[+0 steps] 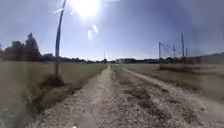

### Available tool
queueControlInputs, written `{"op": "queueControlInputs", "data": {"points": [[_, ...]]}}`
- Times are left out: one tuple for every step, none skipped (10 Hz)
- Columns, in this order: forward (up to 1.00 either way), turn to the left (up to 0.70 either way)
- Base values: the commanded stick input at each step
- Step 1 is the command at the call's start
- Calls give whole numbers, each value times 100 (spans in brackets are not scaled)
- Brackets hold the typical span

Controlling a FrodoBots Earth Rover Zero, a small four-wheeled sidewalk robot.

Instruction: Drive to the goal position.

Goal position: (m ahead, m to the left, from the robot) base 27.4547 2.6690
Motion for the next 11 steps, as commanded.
{"op": "queueControlInputs", "data": {"points": [[85,0],[85,0],[85,0],[85,0],[85,0],[85,0],[85,0],[85,0],[85,0],[85,-17],[85,-3]]}}
